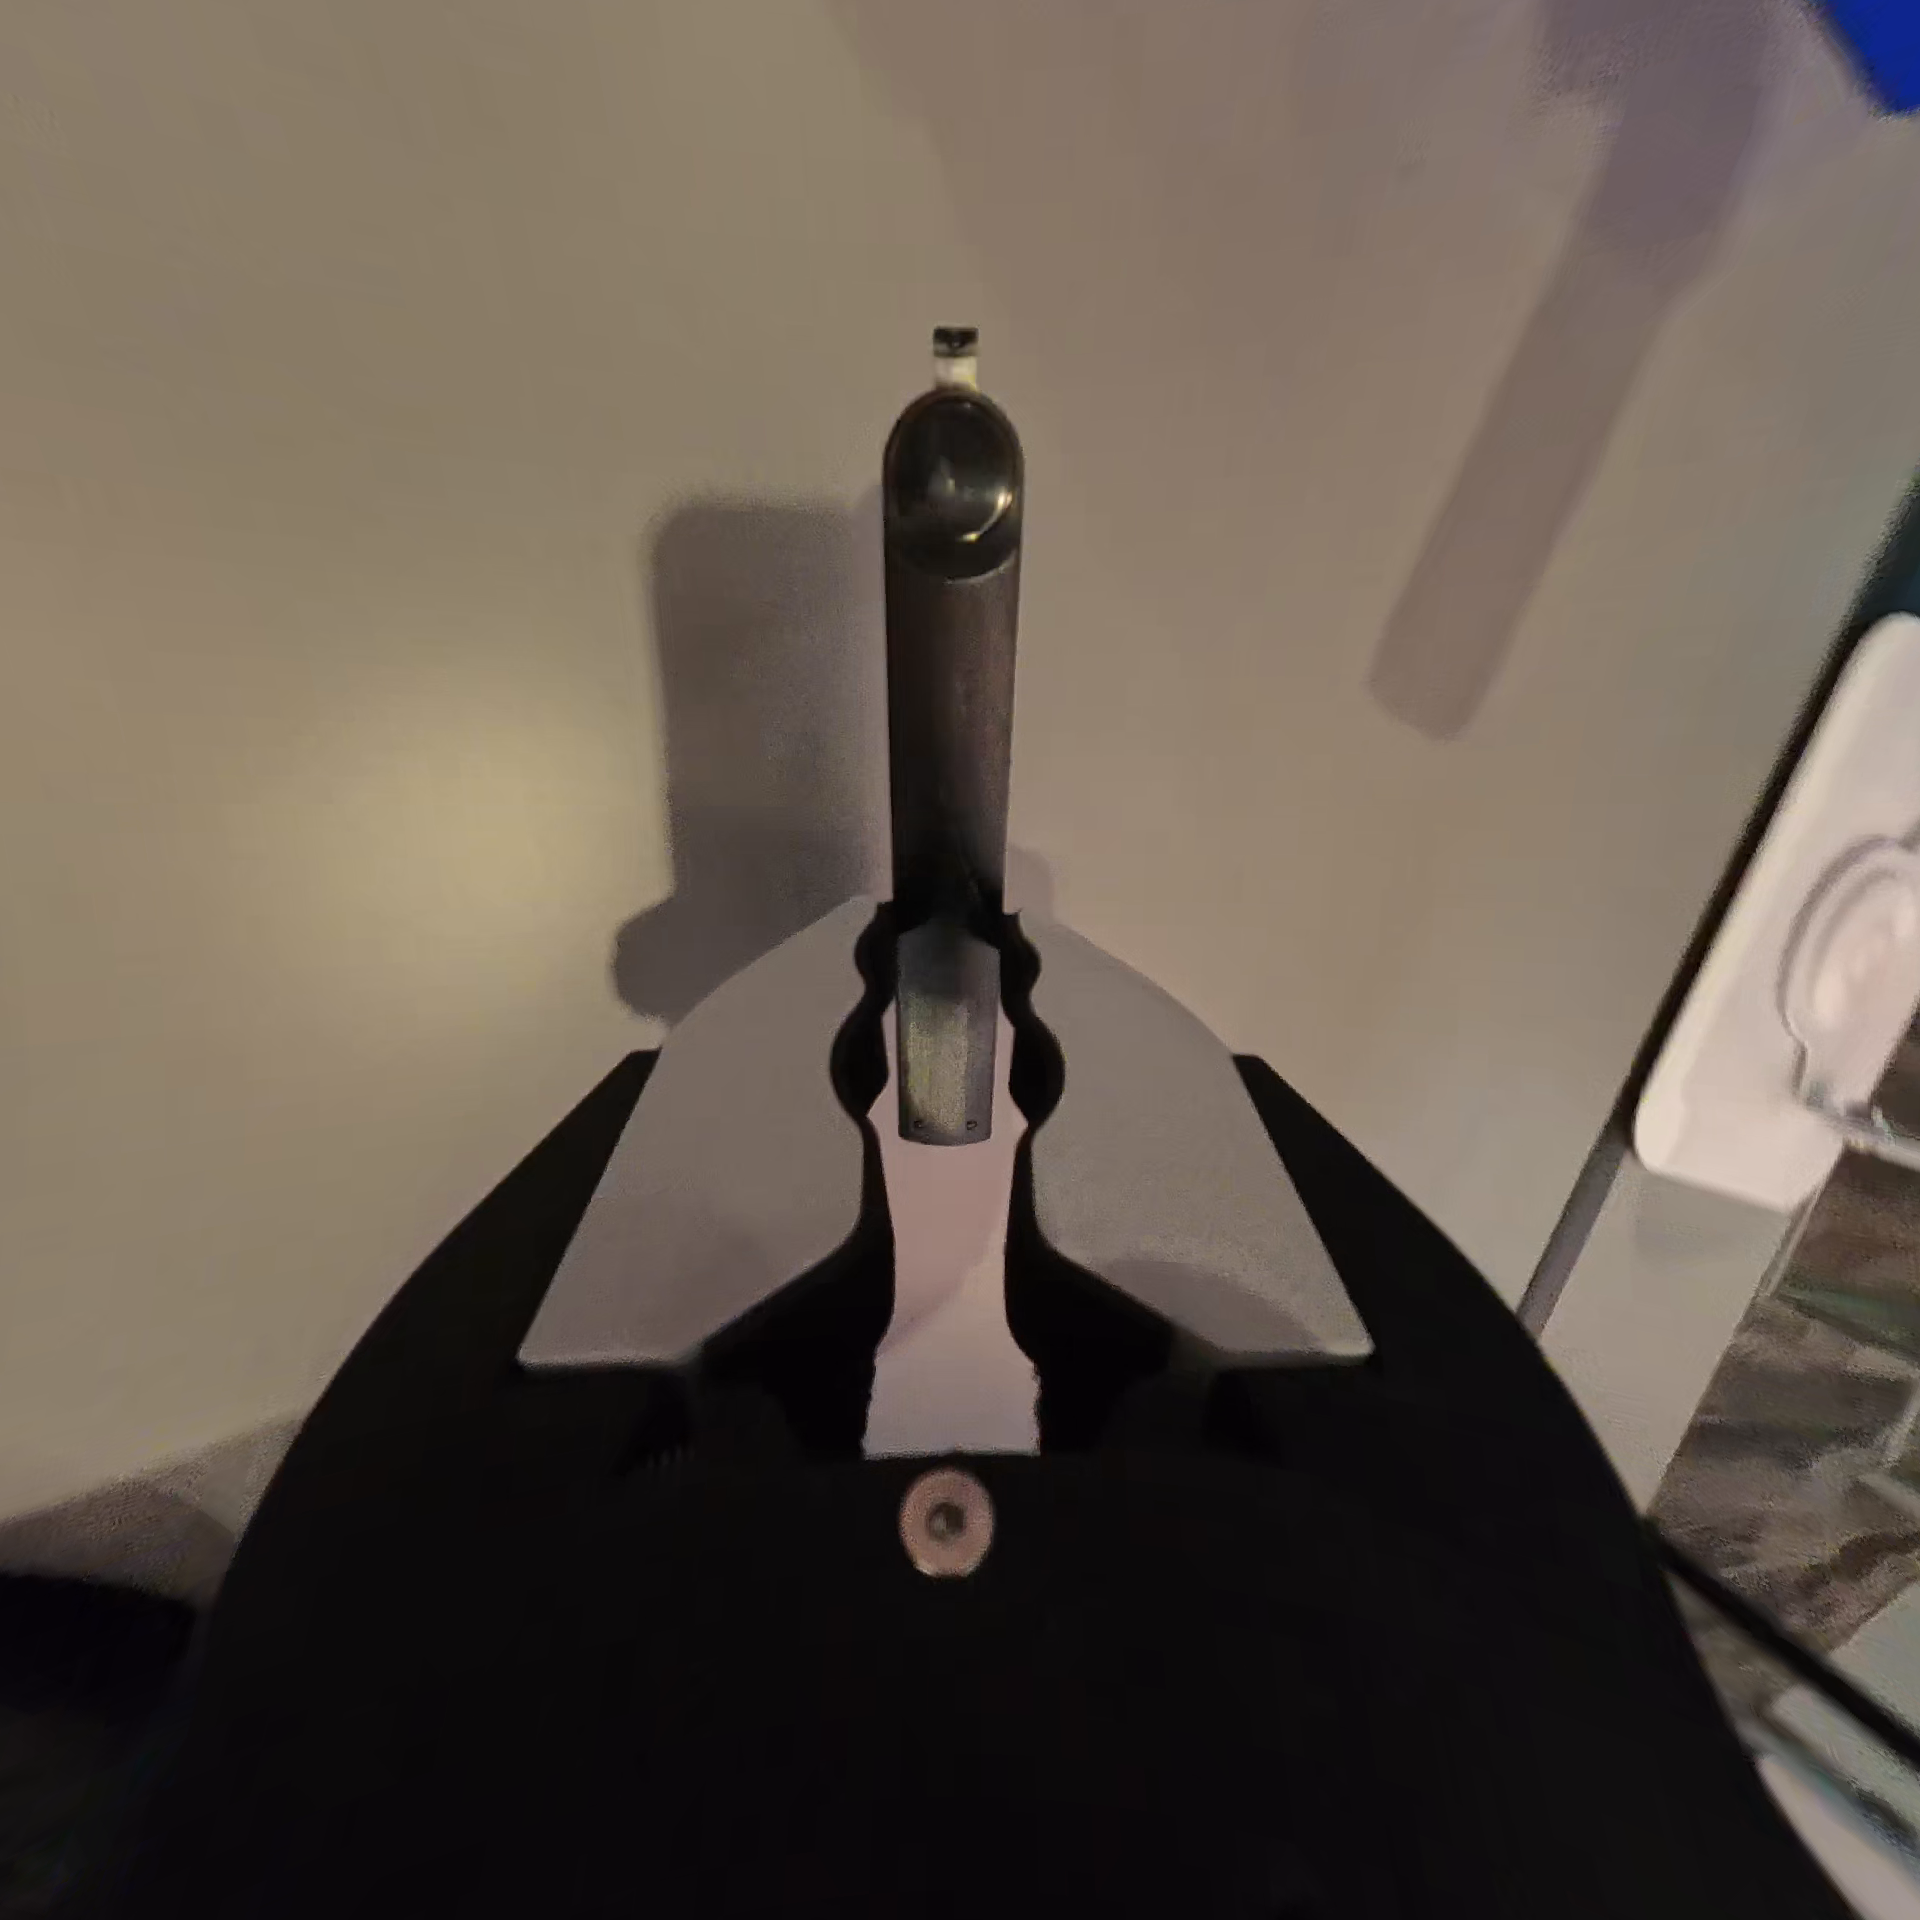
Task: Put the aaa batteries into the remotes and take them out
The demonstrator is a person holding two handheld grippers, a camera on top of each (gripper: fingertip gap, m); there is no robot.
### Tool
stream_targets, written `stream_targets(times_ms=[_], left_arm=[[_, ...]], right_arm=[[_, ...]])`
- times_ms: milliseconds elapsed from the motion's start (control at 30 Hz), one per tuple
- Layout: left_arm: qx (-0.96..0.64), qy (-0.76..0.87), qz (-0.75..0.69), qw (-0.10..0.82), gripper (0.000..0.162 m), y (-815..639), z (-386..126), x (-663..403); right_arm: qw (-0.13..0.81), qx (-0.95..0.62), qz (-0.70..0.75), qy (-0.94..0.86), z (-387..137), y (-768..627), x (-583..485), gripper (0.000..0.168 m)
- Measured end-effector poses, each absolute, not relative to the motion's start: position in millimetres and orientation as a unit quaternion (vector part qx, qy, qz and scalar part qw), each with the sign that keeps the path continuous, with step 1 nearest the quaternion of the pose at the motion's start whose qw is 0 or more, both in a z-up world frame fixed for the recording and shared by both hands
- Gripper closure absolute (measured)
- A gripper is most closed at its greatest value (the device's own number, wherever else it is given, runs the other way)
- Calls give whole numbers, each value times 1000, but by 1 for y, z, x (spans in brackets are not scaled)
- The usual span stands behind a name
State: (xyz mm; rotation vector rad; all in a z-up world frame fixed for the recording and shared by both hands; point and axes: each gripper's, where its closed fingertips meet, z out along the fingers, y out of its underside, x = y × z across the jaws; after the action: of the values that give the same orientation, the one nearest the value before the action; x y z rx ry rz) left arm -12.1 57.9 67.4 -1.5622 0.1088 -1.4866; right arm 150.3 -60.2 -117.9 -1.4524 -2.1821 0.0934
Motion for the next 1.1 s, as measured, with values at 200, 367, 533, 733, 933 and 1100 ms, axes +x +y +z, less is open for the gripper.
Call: stream_targets(times_ms=[200,367,533,733,933,1100], left_arm=[[-660,25,-605,444,138,59,38,19],[-670,-18,-619,409,138,59,11,37],[-667,-64,-642,373,138,59,-6,45],[-667,-89,-661,333,138,59,-21,53],[-652,-137,-689,286,138,61,-33,54],[-651,-141,-691,282,138,63,-35,54]], right_arm=[[324,-674,32,-664,-32,-41,172,148],[268,-744,15,-612,-1,-5,170,148],[190,-749,-28,-634,-14,9,159,148],[134,-739,-61,-657,-27,20,159,147],[102,-746,-59,-655,-36,22,156,147],[88,-742,-66,-661,-36,24,154,147]])
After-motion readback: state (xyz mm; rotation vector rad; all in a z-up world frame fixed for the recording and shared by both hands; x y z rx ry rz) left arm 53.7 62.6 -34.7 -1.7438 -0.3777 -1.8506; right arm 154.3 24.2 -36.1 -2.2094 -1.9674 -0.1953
